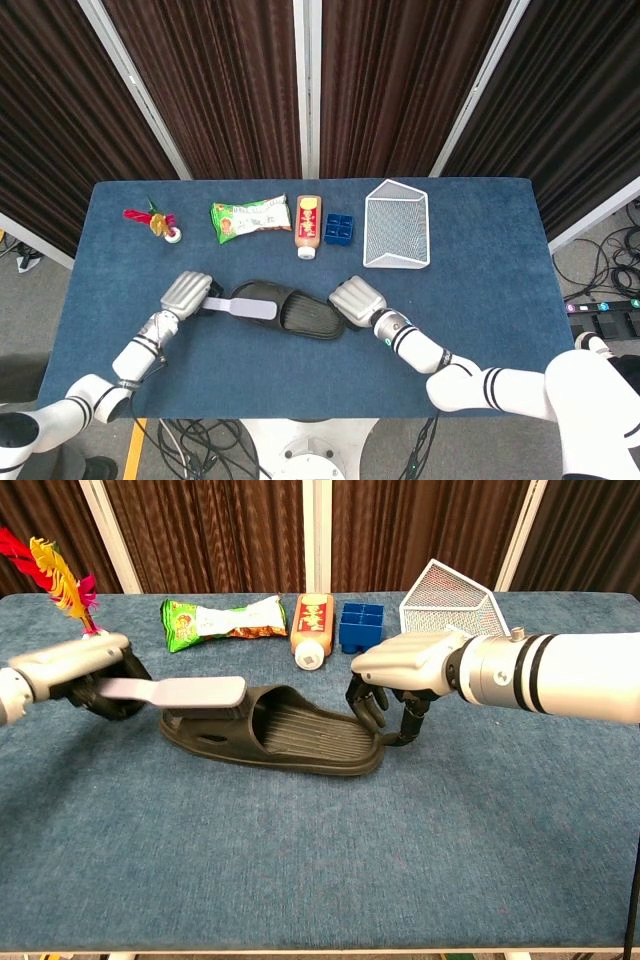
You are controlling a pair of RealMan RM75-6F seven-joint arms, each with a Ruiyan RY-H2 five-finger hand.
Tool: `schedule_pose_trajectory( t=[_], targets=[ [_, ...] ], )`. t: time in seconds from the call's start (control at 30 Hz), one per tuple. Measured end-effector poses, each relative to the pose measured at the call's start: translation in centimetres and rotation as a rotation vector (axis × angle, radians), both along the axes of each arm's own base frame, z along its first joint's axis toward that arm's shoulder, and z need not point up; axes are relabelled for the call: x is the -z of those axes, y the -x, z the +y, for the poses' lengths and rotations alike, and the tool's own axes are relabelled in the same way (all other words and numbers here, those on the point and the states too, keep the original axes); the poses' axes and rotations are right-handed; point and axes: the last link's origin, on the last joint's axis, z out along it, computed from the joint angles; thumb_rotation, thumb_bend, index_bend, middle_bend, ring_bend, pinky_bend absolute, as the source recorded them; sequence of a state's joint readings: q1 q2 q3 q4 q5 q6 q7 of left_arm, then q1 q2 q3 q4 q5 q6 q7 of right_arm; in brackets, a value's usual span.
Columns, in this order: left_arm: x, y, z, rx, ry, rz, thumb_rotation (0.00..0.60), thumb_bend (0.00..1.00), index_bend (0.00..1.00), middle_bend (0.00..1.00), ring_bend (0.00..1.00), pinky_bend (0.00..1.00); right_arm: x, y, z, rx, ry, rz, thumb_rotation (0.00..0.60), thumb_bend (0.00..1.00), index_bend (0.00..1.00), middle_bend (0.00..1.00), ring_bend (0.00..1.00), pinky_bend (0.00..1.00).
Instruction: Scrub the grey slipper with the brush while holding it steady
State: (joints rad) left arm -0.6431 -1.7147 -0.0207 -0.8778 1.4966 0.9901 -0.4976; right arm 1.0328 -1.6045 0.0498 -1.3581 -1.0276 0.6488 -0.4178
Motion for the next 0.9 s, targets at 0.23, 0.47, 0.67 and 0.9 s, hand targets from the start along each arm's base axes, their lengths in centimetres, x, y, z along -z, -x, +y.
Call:
schedule_pose_trajectory(
  t=[0.23,0.47,0.67,0.9],
  targets=[
    [-2.1,1.3,-0.5,-0.077,-0.070,-0.086,0.592,0.83,1.00,1.00,1.00,1.00,-0.6,0.2,0.0,0.002,0.002,-0.001,0.600,0.16,0.43,0.38,0.28,0.35],
    [-2.0,2.6,-0.5,-0.131,-0.122,0.012,0.378,0.75,0.82,0.88,0.78,1.00,-2.7,-0.2,0.1,0.012,0.010,-0.037,0.600,0.01,0.00,0.02,0.00,0.05],
    [-1.8,3.1,-0.7,-0.150,-0.170,0.080,0.097,0.61,0.48,0.55,0.47,0.87,-6.7,-0.2,-0.6,0.025,0.076,-0.088,0.600,0.01,0.00,0.00,0.00,0.04],
    [-1.8,2.9,-1.0,-0.151,-0.169,0.115,0.050,0.29,0.20,0.21,0.14,0.35,-11.4,1.3,-0.7,0.070,0.161,-0.138,0.600,0.01,0.00,0.00,0.00,0.04]
  ],
)
